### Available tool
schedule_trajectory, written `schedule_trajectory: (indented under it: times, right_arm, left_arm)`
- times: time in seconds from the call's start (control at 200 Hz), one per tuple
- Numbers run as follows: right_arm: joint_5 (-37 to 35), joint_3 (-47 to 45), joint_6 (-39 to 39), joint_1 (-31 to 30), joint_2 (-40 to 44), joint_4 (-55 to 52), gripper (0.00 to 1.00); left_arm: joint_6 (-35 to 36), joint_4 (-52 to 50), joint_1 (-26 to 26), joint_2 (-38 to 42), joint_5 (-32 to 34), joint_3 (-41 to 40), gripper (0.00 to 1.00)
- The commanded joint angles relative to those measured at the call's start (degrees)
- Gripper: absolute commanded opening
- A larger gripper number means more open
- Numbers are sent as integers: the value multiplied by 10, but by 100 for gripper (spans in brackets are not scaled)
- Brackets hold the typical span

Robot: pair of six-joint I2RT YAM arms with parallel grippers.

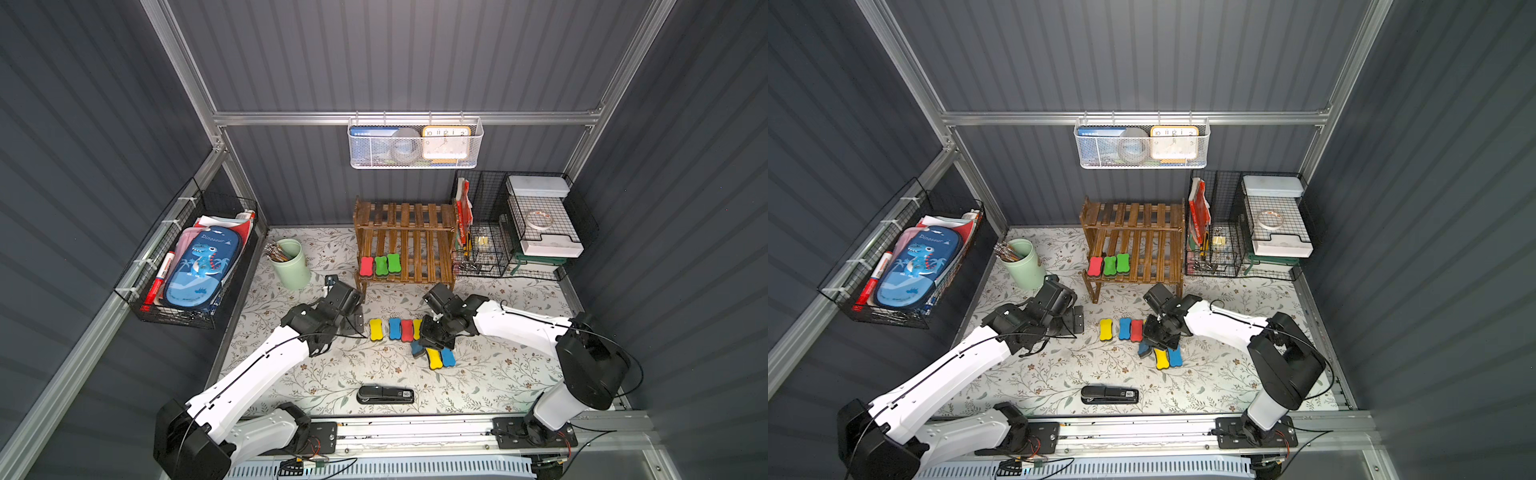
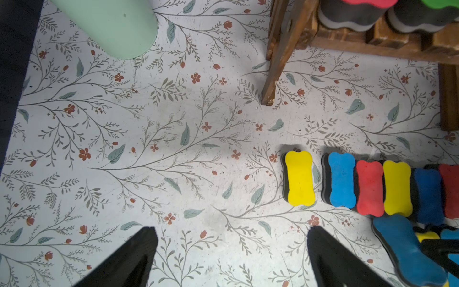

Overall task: Remove the whiteboard erasers from the shelf
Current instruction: Place the whiteboard eraser at the center of the board, then pick up the whiteboard eraser from the shelf.

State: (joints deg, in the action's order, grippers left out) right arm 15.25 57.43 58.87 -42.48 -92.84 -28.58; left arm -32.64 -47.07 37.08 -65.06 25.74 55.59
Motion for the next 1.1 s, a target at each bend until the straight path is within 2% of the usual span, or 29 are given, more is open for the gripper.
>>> schedule_trajectory:
  times: [0.0,0.11,0.24,0.34,0.45,0.585,0.68,0.84,0.986,1.096]
  right_arm:
    - [0,10,-7,0,3,-20,18]
    - [-3,14,-11,-1,8,-24,23]
    - [-5,24,-33,-1,29,-26,23]
    - [-59,42,-74,1,63,-33,24]
    - [-63,20,-105,9,105,15,26]
    - [-109,-11,-131,15,150,47,24]
    - [-145,-25,-144,25,180,44,22]
    - [-159,-61,-144,57,229,51,22]
    - [-171,-90,-140,75,280,58,23]
    - [-174,-101,-139,83,300,51,23]
  left_arm:
    - [0,-21,-3,9,4,12,99]
    - [-1,-23,-3,12,-1,15,99]
    - [3,-22,-3,12,-17,22,99]
    - [9,-10,-3,8,-39,27,99]
    - [45,16,-3,-14,-61,46,99]
    - [77,28,6,-77,-77,123,98]
    - [107,29,39,-136,-52,193,95]
    - [141,44,60,-237,-42,303,89]
    - [164,67,59,-304,-49,355,84]
    - [166,66,60,-345,-49,381,83]
